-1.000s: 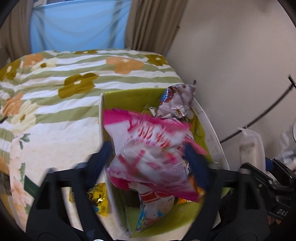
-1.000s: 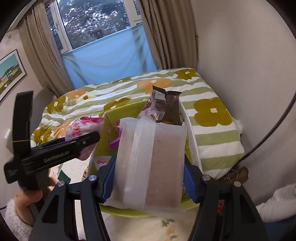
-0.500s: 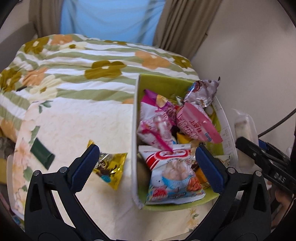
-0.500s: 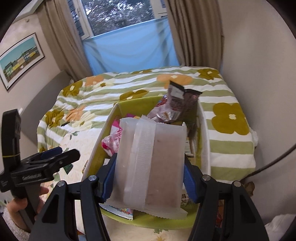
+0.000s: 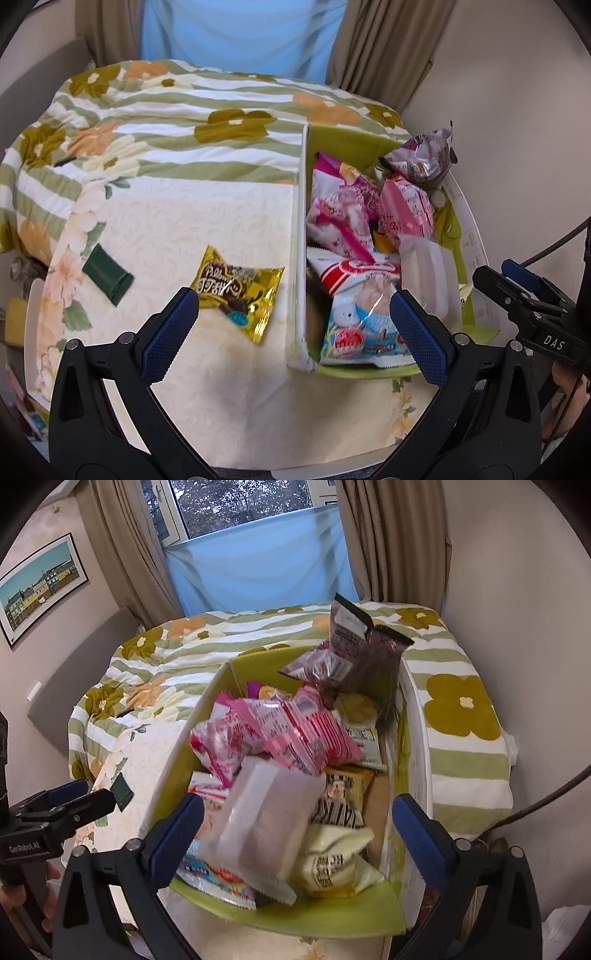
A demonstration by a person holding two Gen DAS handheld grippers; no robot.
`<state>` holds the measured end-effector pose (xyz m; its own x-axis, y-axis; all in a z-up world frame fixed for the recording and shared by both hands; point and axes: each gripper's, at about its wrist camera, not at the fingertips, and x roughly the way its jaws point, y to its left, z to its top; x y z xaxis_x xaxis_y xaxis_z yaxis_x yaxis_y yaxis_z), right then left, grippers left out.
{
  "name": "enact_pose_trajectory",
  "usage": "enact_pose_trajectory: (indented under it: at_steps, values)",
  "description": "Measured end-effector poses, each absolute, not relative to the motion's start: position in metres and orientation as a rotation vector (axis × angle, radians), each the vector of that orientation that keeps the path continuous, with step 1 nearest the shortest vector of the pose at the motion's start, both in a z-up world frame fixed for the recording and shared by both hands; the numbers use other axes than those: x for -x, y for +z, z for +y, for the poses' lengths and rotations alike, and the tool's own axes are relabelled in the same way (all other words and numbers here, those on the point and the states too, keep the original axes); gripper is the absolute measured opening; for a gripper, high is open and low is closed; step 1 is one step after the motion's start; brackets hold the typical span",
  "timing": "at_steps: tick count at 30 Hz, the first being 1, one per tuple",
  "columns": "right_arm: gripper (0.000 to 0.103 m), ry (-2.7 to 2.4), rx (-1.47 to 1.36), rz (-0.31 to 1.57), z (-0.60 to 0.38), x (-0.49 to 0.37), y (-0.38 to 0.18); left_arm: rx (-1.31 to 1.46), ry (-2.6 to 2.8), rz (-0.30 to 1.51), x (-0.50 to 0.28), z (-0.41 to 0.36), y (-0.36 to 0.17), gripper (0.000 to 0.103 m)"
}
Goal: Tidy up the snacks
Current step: 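Move both tools back toward the green pack and gold bag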
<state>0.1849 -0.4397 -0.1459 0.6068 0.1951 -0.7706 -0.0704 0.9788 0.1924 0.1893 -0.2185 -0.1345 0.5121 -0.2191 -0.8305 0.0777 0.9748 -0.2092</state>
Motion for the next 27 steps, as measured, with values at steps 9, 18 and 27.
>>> enact_pose_trajectory:
  at_steps: [9,18,27]
  values:
    - [0.102,0.177,-0.138,0.865,-0.438,-0.171,-0.128,0.174,-0.151,0.967,-0.169,-0.204,-0.114,0.102]
    - [0.102,0.284,-0.123,0.844,-0.4,-0.173,-0.108,0.186,0.021,0.916,-0.149,-0.146,-0.093,0.102]
    - [0.102,0.411,-0.032,0.823,-0.32,-0.181,-0.102,0.232,0.123,0.974,-0.158,-0.071,-0.113,0.102]
